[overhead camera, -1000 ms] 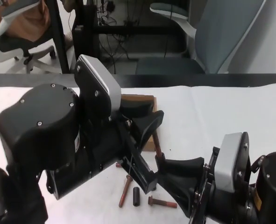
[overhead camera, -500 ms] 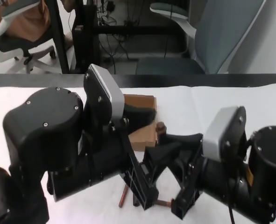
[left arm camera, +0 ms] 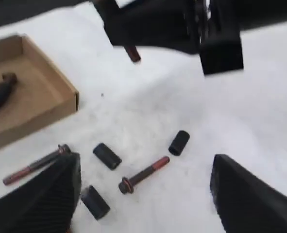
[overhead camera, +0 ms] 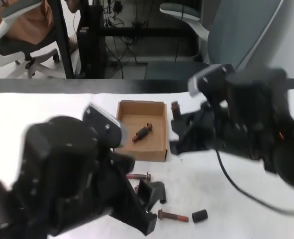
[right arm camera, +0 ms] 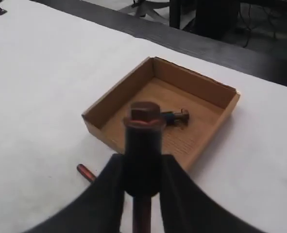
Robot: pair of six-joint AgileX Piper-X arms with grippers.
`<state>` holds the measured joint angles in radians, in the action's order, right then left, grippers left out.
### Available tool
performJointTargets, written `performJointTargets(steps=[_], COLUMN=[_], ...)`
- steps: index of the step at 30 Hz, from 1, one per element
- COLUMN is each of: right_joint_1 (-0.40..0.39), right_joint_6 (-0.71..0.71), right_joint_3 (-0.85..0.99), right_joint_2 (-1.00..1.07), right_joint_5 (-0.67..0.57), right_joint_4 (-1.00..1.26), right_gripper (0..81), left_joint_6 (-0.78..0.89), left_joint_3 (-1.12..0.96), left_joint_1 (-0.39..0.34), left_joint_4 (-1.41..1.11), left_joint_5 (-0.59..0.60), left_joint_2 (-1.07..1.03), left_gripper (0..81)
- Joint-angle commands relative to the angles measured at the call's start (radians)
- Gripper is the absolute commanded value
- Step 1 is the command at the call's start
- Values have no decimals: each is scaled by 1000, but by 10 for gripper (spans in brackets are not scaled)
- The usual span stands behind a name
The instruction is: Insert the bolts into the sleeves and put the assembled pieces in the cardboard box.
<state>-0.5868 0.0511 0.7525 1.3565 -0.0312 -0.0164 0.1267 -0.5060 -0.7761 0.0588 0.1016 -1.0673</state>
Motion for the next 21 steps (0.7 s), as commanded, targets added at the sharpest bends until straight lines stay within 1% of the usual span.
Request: performJointTargets(steps=[1,4,8,12,15,19,21], right_joint_1=[22,39,87,146,185,210,209], right_joint_6=[-51,-75,-81,-81,-81,-81,-81], right_joint_3=[139,246,378,494,586,691,734], right_joint_2=[87,163,270,392,501,619,665], right_joint_5=[-25,-38,-59,-192,-293,-436,-477], right_joint_4=[-95,-137,-211,-224,-277,-335,-360], right_gripper=[0,0,0,0,0,0,0], left_joint_6=[107,168,187,191,220,226,226], left_joint_3=[-29,-82,-191,-273,-325,-375,-393], left_joint_1=[2,7,10,10,10,10,10], left_joint_4=[-10,9,116,147,147,148,148], left_joint_5=[-6,-27,-72,-78,-76,-78,-80], left_joint_2=[-101,-237,-400,-535,-599,-660,-679], left_gripper=[686,686,686,686,683,683,683])
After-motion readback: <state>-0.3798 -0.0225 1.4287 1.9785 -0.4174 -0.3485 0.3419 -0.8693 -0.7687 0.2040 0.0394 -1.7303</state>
